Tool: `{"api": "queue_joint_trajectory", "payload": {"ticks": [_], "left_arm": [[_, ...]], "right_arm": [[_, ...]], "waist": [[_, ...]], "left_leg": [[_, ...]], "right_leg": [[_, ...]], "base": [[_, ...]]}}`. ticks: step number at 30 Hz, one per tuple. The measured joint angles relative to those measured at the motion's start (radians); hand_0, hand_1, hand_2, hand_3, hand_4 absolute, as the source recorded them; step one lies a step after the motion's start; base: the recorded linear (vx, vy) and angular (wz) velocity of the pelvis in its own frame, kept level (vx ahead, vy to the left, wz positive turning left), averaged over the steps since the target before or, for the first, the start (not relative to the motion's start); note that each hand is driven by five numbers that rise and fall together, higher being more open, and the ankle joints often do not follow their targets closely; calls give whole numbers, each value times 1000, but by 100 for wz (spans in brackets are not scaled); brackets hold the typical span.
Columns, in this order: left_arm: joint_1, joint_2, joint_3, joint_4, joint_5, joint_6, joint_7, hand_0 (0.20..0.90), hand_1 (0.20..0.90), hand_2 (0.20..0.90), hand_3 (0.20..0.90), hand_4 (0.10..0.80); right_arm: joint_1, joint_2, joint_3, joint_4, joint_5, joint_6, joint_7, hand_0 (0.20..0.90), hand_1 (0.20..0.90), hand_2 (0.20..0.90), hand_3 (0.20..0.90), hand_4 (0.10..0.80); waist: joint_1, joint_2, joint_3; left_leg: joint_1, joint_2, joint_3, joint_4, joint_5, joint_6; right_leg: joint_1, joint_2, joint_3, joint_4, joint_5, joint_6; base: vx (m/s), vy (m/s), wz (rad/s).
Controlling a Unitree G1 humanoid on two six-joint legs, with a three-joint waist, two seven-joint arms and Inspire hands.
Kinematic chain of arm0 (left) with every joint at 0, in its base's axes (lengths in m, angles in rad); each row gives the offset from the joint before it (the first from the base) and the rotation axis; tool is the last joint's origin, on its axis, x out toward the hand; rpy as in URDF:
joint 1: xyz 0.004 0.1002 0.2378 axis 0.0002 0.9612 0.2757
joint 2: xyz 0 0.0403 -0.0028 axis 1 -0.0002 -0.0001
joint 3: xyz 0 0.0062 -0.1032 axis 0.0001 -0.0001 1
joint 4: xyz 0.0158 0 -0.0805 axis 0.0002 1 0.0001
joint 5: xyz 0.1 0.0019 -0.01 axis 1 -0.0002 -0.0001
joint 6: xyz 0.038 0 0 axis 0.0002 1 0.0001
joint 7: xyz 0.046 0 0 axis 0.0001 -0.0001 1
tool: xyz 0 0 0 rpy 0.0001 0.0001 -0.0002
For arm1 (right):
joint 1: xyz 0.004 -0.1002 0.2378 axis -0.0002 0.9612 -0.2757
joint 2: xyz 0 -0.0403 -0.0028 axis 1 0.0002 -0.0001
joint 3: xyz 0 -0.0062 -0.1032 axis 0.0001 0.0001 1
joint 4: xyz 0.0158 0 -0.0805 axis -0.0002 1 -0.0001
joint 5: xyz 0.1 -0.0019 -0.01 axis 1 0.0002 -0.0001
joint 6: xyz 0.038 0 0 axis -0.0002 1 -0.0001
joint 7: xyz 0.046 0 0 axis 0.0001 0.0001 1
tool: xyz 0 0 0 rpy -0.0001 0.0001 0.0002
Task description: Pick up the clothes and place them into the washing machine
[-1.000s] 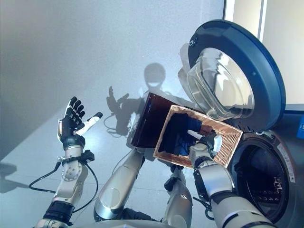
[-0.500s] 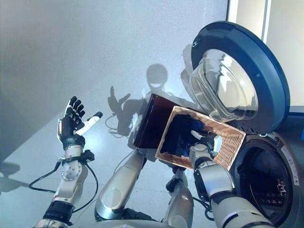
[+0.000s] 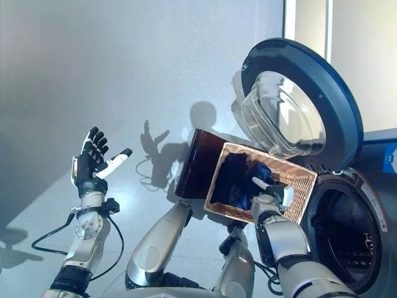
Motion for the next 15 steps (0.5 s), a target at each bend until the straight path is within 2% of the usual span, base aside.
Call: {"api": "queue_joint_trajectory", "payload": {"ticks": [5, 9, 11, 12, 15], "left_arm": [[50, 3, 3, 0, -16, 0, -16, 900, 900, 900, 900, 800], [85, 1, 1, 2, -35, 0, -20, 900, 900, 900, 900, 800], [84, 0, 1, 3, -43, -1, -20, 900, 900, 900, 900, 800], [89, -3, 2, 5, -53, -2, -19, 900, 900, 900, 900, 800], [96, -11, 0, 37, -68, -2, -28, 900, 900, 900, 900, 800]], "right_arm": [[99, -27, -76, -69, 108, -39, 20, 200, 200, 200, 200, 300], [163, -17, -77, -153, 180, -112, 38, 200, 200, 200, 200, 300], [192, -2, -95, -208, 235, -147, 48, 200, 200, 200, 200, 300], [239, 28, -102, -312, 299, -184, 65, 200, 200, 200, 200, 300], [270, 76, -90, -390, 360, -242, 108, 200, 200, 200, 200, 300]], "waist": [[-56, 26, -41], [-110, 43, -73], [-128, 50, -87], [-156, 58, -94], [-179, 74, -107]], "left_leg": [[30, 3, 45, 1, -2, 13], [70, 2, 85, 0, -15, 39], [84, 8, 106, -3, -17, 44], [90, 13, 124, -2, -20, 56], [125, 20, 153, -16, -21, 61]], "right_leg": [[20, -2, 33, -2, -2, -3], [33, -8, 78, -6, 5, 2], [32, -6, 94, -8, 7, 1], [32, -4, 104, -6, 9, 0], [34, -3, 131, -6, 17, 2]], "base": [[-48, 36, -8], [-39, 41, -36], [-39, 45, -28], [-36, 46, -34], [-25, 27, -39]]}}
